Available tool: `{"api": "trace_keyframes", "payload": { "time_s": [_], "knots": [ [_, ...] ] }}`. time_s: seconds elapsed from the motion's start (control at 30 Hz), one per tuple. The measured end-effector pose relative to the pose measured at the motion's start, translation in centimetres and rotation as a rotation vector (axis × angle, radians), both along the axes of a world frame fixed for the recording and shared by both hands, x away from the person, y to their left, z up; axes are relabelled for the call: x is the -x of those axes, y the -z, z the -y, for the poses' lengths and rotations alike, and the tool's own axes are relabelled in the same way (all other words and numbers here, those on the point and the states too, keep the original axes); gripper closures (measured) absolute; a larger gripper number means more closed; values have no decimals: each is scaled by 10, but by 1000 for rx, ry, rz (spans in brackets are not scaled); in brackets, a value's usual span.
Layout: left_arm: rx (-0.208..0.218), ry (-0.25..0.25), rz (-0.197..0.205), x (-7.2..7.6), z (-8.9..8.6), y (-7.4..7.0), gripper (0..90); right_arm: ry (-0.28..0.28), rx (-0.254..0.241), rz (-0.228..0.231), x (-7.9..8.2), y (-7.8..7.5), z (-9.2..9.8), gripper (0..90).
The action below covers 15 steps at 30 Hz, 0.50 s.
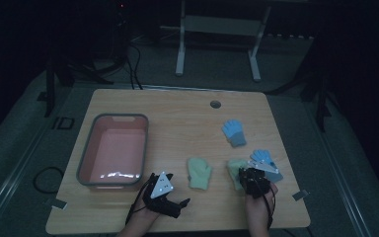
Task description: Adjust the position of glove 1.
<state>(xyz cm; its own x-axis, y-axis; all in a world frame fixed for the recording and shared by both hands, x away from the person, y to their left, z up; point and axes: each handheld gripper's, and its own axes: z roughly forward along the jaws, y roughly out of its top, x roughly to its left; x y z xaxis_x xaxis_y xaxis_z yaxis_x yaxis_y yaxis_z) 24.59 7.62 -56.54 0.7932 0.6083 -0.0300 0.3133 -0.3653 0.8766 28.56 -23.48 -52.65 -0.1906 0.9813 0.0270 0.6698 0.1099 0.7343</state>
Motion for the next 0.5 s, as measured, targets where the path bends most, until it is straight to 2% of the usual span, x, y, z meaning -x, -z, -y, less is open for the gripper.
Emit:
{"api": "trace_keyframes", "payload": {
  "time_s": [0.07,0.13,0.2,0.27,0.33,0.4,0.5],
  "knots": [
    [9,5,1,0,-1,0,1,22,-3,-6,-3,6,1,865],
    [9,6,0,0,0,0,1,22,-26,-36,-6,13,2,858],
    [3,8,-1,0,0,0,1,13,-11,-48,-8,19,3,833],
    [-5,11,0,0,1,0,1,2,-22,-47,-9,18,3,781],
    [-10,11,0,0,2,0,1,-21,-21,-52,-9,16,4,732],
    [-10,12,2,0,2,0,1,-68,-10,-48,-9,12,5,696],
    [-14,18,2,0,2,0,1,-135,42,-30,-8,7,8,695]
  ]
}}
